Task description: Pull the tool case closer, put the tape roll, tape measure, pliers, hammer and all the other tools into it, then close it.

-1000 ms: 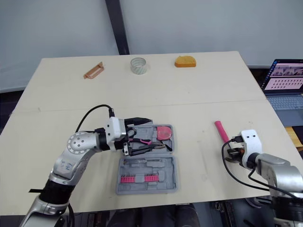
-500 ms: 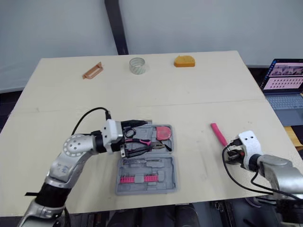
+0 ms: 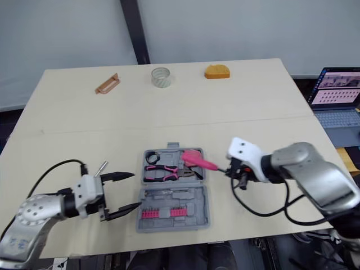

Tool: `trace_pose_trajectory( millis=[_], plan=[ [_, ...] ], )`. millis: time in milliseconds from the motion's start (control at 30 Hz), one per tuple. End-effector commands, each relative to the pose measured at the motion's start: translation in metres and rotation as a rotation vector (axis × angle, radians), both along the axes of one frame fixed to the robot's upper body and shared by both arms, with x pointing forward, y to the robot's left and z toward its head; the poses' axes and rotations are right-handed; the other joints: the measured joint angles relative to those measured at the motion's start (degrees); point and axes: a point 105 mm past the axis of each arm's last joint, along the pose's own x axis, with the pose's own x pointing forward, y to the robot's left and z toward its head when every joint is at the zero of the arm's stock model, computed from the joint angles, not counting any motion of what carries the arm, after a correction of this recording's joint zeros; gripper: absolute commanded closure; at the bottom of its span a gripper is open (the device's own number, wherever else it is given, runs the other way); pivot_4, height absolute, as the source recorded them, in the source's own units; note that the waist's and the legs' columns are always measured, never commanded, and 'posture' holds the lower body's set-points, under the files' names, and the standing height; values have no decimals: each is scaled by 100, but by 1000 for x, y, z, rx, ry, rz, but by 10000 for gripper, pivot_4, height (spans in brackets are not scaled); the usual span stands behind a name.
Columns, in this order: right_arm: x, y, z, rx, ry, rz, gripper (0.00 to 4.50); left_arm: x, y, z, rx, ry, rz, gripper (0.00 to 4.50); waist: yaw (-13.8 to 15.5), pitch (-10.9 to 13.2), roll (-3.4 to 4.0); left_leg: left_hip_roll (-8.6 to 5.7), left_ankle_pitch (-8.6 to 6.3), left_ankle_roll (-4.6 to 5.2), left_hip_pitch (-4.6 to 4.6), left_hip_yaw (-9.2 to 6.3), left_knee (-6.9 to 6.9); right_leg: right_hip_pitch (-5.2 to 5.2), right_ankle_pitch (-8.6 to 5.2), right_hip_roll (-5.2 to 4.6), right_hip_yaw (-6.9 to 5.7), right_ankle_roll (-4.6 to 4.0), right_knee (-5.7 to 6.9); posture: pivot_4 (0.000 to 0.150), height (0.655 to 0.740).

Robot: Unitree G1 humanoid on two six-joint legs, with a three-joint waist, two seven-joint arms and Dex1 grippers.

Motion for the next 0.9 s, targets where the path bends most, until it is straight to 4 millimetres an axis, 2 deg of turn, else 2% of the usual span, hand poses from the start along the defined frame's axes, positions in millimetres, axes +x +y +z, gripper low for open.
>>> trace_pose_trajectory(
  millis=[33,167,333,600,900],
  plan=[
    [-9,24,4,1,-4,93,44380,-9,7,5,-2,-35,13,0,22,0,0,0,-1,1,-1,1,2,0,3,0,0,-1,-3,1500,7400],
    [-13,52,-2,12,10,156,44380,-25,18,-5,22,-9,48,0,36,0,-1,0,-2,3,-8,3,6,-4,8,1,-2,-4,-5,1500,7400],
    [-14,76,-8,-50,-27,228,44380,-29,32,-7,25,-22,116,0,25,0,0,1,-2,3,-7,4,10,-9,9,1,-1,-5,6,1500,7400],
    [-24,88,-17,-167,16,298,44380,-29,33,-9,21,-23,126,0,-32,0,0,1,-4,6,-10,6,10,-13,9,1,-4,-5,7,1500,7400],
    [-13,95,-28,-289,4,264,44380,-31,28,-12,15,-4,93,0,-130,0,0,2,-4,6,-14,11,2,-29,9,0,-9,-5,16,1500,7400]
  ],
)
